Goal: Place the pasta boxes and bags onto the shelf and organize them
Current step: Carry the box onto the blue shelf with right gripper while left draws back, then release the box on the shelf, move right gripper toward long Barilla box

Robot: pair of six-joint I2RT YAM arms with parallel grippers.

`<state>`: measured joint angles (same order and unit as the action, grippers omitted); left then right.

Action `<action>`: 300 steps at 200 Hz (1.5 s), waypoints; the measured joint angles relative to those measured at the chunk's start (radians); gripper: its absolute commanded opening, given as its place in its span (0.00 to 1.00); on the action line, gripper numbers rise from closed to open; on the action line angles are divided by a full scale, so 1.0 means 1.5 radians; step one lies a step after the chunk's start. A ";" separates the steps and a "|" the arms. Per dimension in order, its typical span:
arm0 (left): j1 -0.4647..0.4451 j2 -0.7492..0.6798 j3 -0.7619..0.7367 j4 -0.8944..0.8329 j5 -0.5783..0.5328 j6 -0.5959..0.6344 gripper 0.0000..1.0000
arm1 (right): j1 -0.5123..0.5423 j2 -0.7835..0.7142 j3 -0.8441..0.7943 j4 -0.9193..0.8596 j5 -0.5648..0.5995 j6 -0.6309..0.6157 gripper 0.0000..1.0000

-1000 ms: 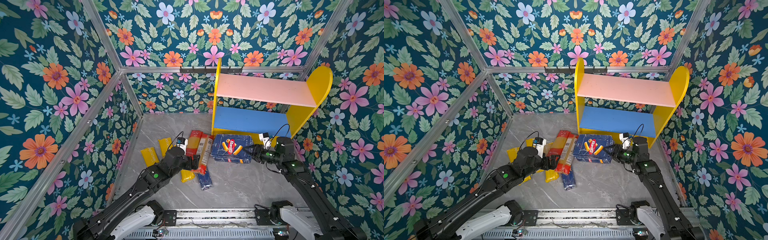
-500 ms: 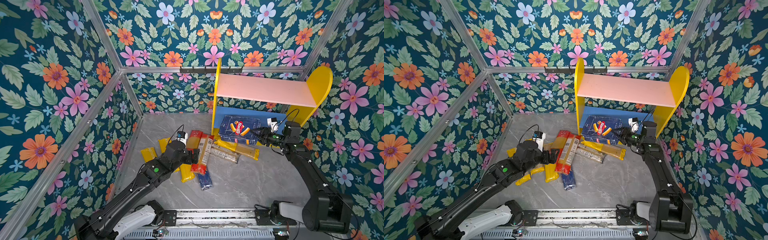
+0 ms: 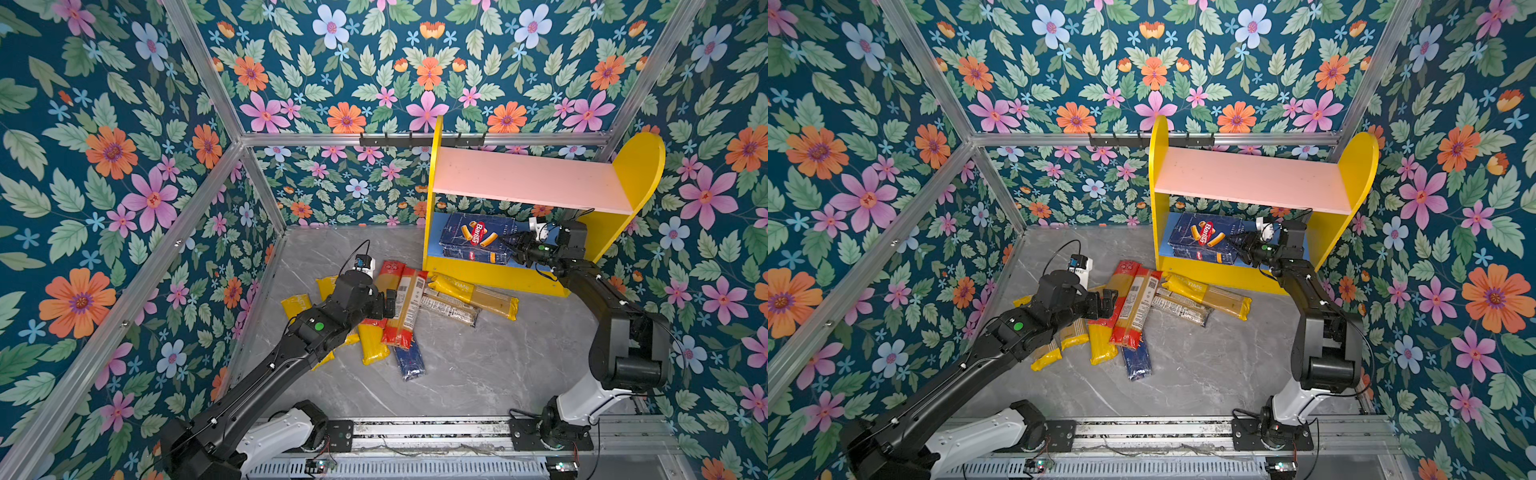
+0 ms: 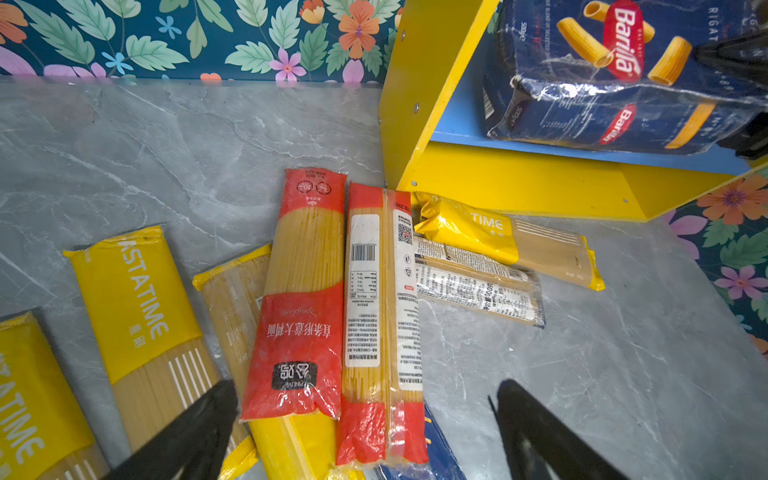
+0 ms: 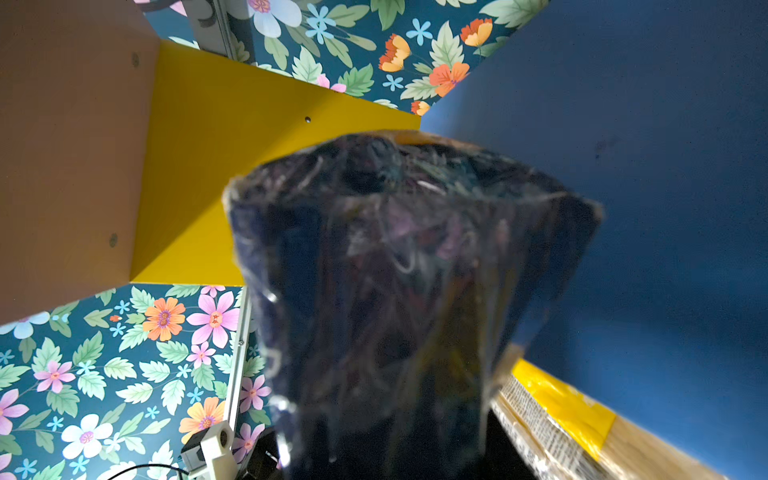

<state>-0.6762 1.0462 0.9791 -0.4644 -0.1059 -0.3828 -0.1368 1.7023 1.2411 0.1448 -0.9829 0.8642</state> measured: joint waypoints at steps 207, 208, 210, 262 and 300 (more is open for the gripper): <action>0.077 -0.004 -0.050 0.015 0.072 0.012 1.00 | 0.047 0.106 0.155 -0.193 0.040 -0.129 0.99; 0.077 -0.004 -0.050 0.015 0.073 0.012 1.00 | 0.047 0.102 0.151 -0.196 0.042 -0.130 0.99; 0.077 -0.004 -0.051 0.015 0.073 0.011 1.00 | 0.046 0.100 0.148 -0.198 0.043 -0.131 0.99; 0.078 -0.041 -0.076 0.015 0.087 0.002 1.00 | 0.026 0.007 0.054 -0.256 0.087 -0.176 0.99; 0.078 -0.075 -0.100 0.015 0.090 -0.004 1.00 | 0.035 -0.104 -0.027 -0.309 0.139 -0.207 0.99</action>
<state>-0.5587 0.9333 0.8295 -0.4419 0.0296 -0.3889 -0.0849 1.5463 1.2003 -0.3191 -0.7750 0.5533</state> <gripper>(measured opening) 0.997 0.992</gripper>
